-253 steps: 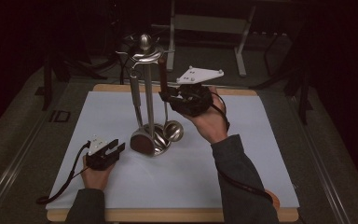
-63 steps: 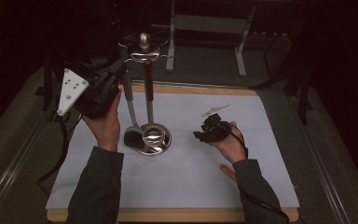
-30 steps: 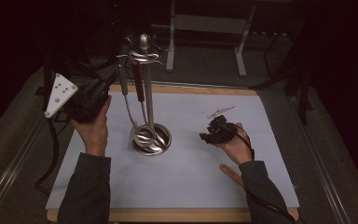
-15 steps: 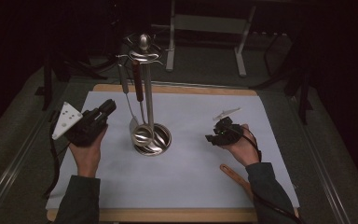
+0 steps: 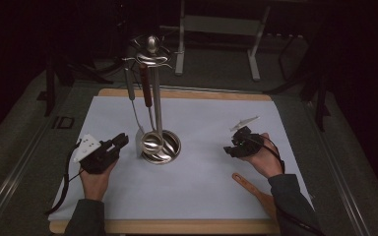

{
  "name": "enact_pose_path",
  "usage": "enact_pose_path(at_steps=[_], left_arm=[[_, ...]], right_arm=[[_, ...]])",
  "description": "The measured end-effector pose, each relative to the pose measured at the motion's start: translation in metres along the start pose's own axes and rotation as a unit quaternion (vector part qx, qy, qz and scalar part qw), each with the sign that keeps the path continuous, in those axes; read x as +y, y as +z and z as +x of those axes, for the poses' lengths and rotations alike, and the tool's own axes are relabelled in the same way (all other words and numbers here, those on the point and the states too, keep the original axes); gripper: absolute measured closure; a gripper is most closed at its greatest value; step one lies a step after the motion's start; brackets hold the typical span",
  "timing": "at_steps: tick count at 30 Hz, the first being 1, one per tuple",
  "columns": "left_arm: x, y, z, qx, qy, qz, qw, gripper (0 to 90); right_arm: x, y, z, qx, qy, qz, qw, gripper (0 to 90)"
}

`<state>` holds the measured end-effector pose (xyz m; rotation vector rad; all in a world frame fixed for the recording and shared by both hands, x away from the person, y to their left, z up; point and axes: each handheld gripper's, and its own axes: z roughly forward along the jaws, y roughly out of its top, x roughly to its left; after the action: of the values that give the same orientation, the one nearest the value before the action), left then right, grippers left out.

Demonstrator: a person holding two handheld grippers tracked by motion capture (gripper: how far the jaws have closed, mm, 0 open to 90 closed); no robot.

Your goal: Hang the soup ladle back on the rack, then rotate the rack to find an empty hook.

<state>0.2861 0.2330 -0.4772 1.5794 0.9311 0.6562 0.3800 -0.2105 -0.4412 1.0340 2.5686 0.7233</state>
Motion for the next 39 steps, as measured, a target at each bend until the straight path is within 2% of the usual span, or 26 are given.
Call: enact_pose_path(at_steps=[6, 8, 11, 12, 14, 21, 28, 29, 35, 37, 39], left_arm=[[-0.035, 0.006, 0.004, 0.002, -0.003, 0.05, 0.9987, 76.7], [-0.041, 0.009, 0.005, 0.001, -0.001, 0.063, 0.998, 75.9], [-0.045, 0.012, 0.006, 0.0, -0.001, 0.071, 0.9975, 75.4], [-0.049, 0.014, 0.007, -0.001, -0.002, 0.082, 0.9967, 75.4], [-0.051, 0.016, 0.007, -0.002, -0.004, 0.088, 0.9961, 74.7], [-0.054, 0.019, 0.008, 0.0, -0.002, 0.096, 0.9954, 73.7], [-0.055, 0.02, 0.008, 0.003, -0.002, 0.097, 0.9953, 73.3], [-0.055, 0.02, 0.008, 0.003, -0.002, 0.097, 0.9953, 73.3], [-0.055, 0.02, 0.008, 0.003, -0.003, 0.097, 0.9953, 73.2], [-0.055, 0.02, 0.008, 0.003, -0.003, 0.097, 0.9953, 73.2], [-0.055, 0.02, 0.008, 0.003, -0.003, 0.097, 0.9953, 73.2]], right_arm=[[-0.007, -0.003, 0.0, 0.002, -0.013, 0.017, 0.9998, 53.1], [-0.01, -0.004, 0.0, 0.002, -0.017, 0.023, 0.9996, 53.0], [-0.013, -0.006, 0.001, 0.004, -0.021, 0.03, 0.9993, 53.0], [-0.015, -0.007, 0.0, 0.006, -0.024, 0.033, 0.9992, 53.0], [-0.02, -0.009, 0.001, 0.007, -0.028, 0.047, 0.9985, 52.7], [-0.034, -0.013, 0.002, 0.014, -0.037, 0.074, 0.9965, 52.1], [-0.05, -0.008, 0.004, 0.027, -0.048, 0.118, 0.9914, 52.3], [-0.05, -0.008, 0.004, 0.027, -0.048, 0.118, 0.9914, 52.3], [-0.062, 0.0, 0.01, 0.043, -0.06, 0.166, 0.9834, 54.4], [-0.066, 0.002, 0.012, 0.045, -0.067, 0.181, 0.9801, 54.6], [-0.07, 0.004, 0.013, 0.052, -0.065, 0.197, 0.9768, 55.0]])
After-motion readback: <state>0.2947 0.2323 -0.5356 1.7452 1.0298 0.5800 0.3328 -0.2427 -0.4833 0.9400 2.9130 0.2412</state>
